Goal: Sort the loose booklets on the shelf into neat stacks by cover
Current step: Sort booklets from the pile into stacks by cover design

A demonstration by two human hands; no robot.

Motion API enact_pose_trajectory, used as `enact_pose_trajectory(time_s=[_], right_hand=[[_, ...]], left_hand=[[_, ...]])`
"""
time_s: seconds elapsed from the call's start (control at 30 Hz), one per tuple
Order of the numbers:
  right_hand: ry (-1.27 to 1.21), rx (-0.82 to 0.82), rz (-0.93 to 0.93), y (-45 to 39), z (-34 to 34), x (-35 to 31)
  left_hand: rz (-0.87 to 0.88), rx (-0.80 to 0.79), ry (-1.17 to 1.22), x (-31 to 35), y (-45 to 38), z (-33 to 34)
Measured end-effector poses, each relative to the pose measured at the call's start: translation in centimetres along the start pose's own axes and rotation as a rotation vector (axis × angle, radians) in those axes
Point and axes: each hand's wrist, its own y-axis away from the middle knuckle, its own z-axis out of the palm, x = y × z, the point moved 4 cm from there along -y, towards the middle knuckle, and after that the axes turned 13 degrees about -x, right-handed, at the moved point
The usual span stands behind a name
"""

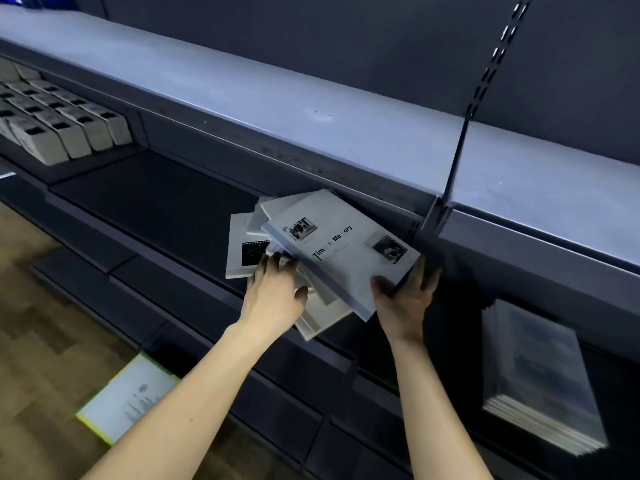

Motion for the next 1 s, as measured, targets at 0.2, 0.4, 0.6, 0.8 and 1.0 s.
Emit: enact_pose_trajectory(time_s=[0.2, 0.4, 0.6, 0.8, 1.0], right_hand=[[0.245, -0.21, -0.04, 0.6, 0.2, -1.2], [0.18, -0.258, 0.029, 0.1, -0.2, -1.0], [0.279, -0.121, 0.157, 1.4, -0.7, -0.1], [0.188, -0.198, 0.246, 3.3, -1.6, 0.3], [-0.073, -0.207, 0.239, 6.2, -2.0, -0.5]], left_hand=[[0.006, 0.005, 0.037, 0.5, 0.3, -0.1], [-0.003, 0.024, 0.089, 0.7, 1.4, -0.2], [-0.04, 0.019, 0.051, -1.0, 2.2, 0.2], [-0.061, -0.025, 0.024, -1.6, 3.0, 0.6], [0.004, -0.048, 0.02, -2.0, 3.4, 0.3]])
